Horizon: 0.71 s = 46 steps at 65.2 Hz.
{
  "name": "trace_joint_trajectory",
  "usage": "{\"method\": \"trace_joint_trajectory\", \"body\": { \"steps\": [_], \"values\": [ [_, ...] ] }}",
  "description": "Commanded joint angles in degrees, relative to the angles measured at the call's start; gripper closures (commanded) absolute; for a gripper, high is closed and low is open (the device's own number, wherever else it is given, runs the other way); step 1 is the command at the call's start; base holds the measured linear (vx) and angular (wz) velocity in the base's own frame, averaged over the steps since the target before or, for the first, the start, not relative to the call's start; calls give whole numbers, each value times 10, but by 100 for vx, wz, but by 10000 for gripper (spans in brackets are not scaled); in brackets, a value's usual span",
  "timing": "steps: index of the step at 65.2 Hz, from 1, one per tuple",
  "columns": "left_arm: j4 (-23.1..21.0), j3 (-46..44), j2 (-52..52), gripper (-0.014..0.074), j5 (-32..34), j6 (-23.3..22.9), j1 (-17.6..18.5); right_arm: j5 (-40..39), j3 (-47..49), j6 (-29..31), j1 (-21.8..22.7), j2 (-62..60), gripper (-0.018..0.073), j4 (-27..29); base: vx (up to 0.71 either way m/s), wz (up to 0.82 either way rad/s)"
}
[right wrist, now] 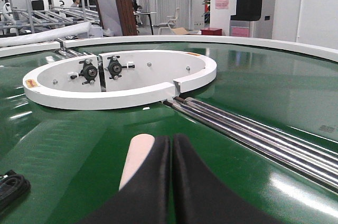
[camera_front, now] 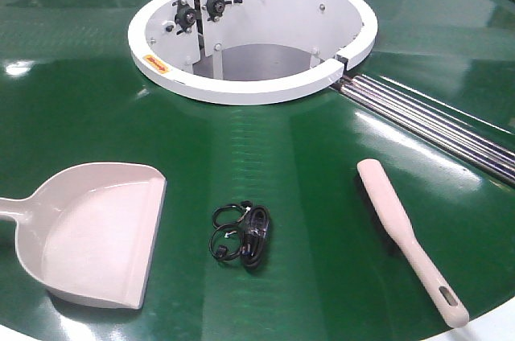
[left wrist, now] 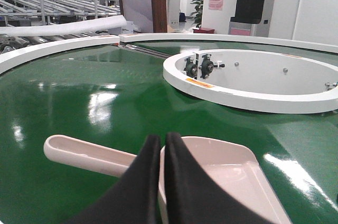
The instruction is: Clean and inspect green conveyor with broom and dustpan
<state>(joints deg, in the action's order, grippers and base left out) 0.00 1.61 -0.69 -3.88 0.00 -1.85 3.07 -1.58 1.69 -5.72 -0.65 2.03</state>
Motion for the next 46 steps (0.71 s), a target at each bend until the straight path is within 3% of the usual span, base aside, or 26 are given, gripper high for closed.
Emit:
{"method": "trace_joint_trajectory", "body": {
  "steps": [1,46],
  "values": [
    [0,5,-8,603,42,-3,-1,-41,-2,3,3,-6,568,-5,0,0],
    [0,5,-8,603,42,-3,-1,-41,-2,3,3,-6,568,-5,0,0]
  ]
}}
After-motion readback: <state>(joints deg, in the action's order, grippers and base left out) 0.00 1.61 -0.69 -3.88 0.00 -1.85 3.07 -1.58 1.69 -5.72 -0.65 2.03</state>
